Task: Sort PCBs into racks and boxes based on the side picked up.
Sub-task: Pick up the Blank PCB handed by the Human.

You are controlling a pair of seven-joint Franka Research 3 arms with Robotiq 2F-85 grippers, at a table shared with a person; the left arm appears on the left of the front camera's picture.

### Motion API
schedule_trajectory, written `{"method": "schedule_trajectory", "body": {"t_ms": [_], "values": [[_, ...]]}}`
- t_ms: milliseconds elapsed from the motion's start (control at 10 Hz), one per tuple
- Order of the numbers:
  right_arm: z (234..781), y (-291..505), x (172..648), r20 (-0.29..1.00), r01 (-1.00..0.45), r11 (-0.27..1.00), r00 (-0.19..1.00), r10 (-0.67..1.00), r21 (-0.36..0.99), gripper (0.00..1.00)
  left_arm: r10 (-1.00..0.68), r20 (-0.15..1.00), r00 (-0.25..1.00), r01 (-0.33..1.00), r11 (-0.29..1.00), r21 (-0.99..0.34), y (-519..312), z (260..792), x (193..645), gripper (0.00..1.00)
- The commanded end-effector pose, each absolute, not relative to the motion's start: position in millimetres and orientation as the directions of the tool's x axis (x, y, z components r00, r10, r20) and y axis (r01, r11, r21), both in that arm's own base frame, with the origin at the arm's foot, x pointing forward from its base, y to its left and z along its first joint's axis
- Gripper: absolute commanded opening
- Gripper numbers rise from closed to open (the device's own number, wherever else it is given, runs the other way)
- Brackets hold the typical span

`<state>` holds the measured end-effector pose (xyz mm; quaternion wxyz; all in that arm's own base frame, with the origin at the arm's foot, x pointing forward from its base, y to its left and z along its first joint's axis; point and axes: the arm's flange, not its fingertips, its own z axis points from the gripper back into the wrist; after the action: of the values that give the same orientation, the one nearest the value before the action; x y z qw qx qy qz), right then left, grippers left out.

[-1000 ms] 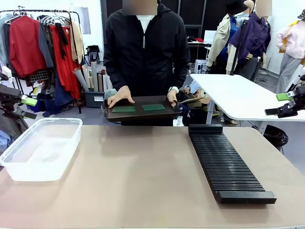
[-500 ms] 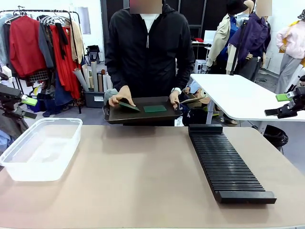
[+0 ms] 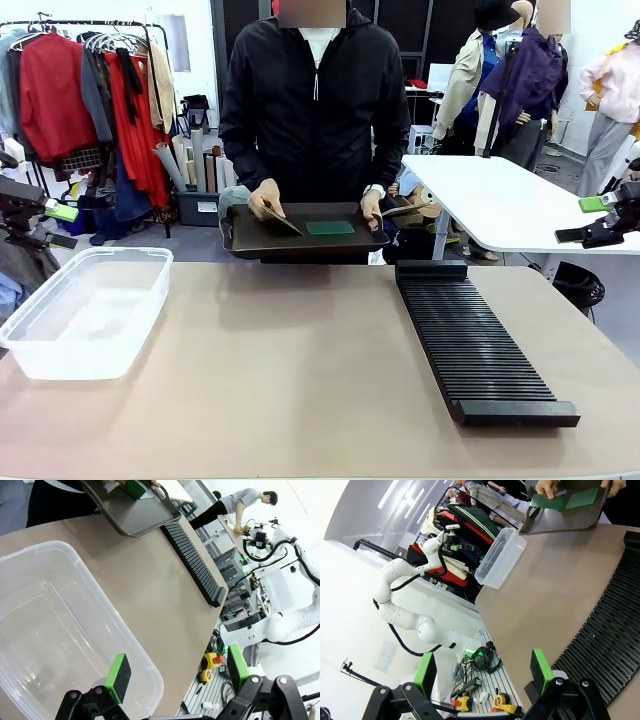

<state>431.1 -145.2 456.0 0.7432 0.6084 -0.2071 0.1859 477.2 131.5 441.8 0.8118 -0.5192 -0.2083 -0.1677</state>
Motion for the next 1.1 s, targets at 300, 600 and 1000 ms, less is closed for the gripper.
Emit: {"method": "schedule_trajectory", "body": {"t_ms": [300,600,1000], "values": [[458.4,-144.2,430.4,0.535,-0.530,0.188,0.844,0.027,0.827,1.00,-0.055,0.513,0.857,0.488,0.409,-0.771,130.6,445.0,476.3,1.00],[458.4,-144.2,430.4,0.535,-0.530,0.188,0.844,0.027,0.827,1.00,-0.055,0.513,0.857,0.488,0.409,-0.771,130.6,445.0,476.3,1.00],[458.4,-144.2,430.4,0.535,-0.530,0.188,0.844,0.027,0.827,1.00,-0.055,0.513,0.857,0.488,0.409,-0.771,130.6,445.0,476.3,1.00]]}}
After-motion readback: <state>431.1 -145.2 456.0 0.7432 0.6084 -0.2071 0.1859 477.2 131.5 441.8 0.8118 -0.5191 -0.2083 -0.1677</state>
